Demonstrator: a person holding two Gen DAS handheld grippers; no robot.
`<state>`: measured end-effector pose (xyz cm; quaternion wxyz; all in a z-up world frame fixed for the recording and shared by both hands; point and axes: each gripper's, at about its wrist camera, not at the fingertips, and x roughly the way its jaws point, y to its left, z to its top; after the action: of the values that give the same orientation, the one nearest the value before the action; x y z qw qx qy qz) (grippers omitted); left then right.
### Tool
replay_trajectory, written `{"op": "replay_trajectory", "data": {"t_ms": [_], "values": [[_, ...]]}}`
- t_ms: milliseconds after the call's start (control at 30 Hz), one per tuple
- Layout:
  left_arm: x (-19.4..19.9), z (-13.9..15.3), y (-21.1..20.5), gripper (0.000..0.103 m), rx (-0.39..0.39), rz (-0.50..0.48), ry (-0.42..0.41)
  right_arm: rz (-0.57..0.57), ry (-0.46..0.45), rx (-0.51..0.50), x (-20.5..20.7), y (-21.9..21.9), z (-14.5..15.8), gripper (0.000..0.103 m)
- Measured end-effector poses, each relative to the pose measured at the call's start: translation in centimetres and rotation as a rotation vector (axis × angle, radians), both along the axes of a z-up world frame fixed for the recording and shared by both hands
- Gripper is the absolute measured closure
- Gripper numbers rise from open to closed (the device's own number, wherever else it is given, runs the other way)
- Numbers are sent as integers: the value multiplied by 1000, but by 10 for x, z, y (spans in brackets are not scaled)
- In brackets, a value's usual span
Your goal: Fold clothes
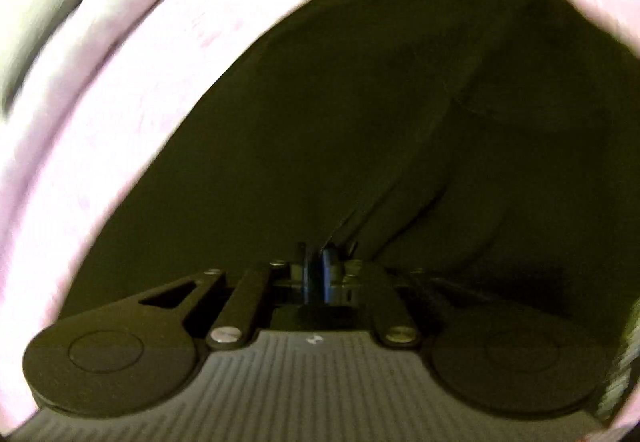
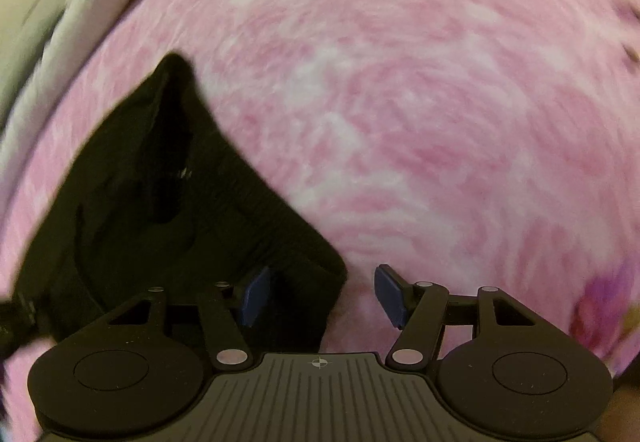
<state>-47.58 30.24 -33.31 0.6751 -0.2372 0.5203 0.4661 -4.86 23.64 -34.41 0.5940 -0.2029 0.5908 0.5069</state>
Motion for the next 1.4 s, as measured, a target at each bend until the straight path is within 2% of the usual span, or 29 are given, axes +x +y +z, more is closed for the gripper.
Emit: {"op": "replay_trajectory", "data": {"t_ms": [67,100,167,200,300,333,367,400,433,467,533,567,667,733,767,833,867,967,1033,1100,1200,1267,1367,1400], "values": [[-22,13,3,87,-62,144,-183,-60,43,13,7,-8,0,41],[-35,17,3,80,-106,221,-299,-90,64,19,11,-12,0,41],[-62,20,0,78,-184,387,-547,-120,79,35,12,-17,0,41],[-68,21,-6,77,-186,420,-567,-108,68,47,9,-16,0,41],[-81,23,-25,77,-168,485,-557,-73,44,83,-2,-9,-3,41],[-81,24,-31,77,-154,467,-503,-72,38,86,-4,-7,-5,42],[-82,24,-37,77,-164,452,-500,-79,26,87,-6,-6,-6,45],[-85,24,-43,77,-181,439,-510,-87,15,88,-8,-5,-7,72],[-88,24,-50,77,-197,427,-521,-109,18,84,-6,-7,-6,83],[-90,25,-58,77,-215,438,-563,-132,21,81,-4,-9,-5,86],[-92,26,-66,76,-240,460,-634,-177,37,77,0,-15,-3,86],[-78,26,-58,76,-251,436,-662,-186,40,76,0,-18,-3,86],[-30,22,-54,76,-243,315,-758,-208,28,72,-3,-21,-5,86],[8,22,-42,76,-196,216,-843,-216,5,67,-7,-19,-7,86],[23,20,-35,76,-173,182,-858,-212,-10,67,-9,-18,-7,86],[51,14,-19,76,-154,120,-843,-203,-32,70,-12,-18,-7,86],[60,7,-13,76,-166,116,-794,-199,-40,73,-13,-19,-6,86],[66,-9,-8,77,-202,79,-578,-203,-42,73,-13,-20,-7,86],[46,-6,-20,78,-155,48,-471,-206,-47,64,-13,-18,-5,86],[9,-2,-33,78,-124,67,-409,-189,-68,51,-18,-15,-2,86],[-53,3,-46,83,-121,166,-291,-182,-121,39,-23,-15,5,86],[-101,10,-66,83,-111,261,-241,-185,-135,33,-23,-18,6,86],[-165,19,-110,81,-78,457,-272,-221,-94,46,-17,-23,4,80],[-186,22,-127,81,-64,532,-287,-244,-70,46,-14,-26,3,73]]}}
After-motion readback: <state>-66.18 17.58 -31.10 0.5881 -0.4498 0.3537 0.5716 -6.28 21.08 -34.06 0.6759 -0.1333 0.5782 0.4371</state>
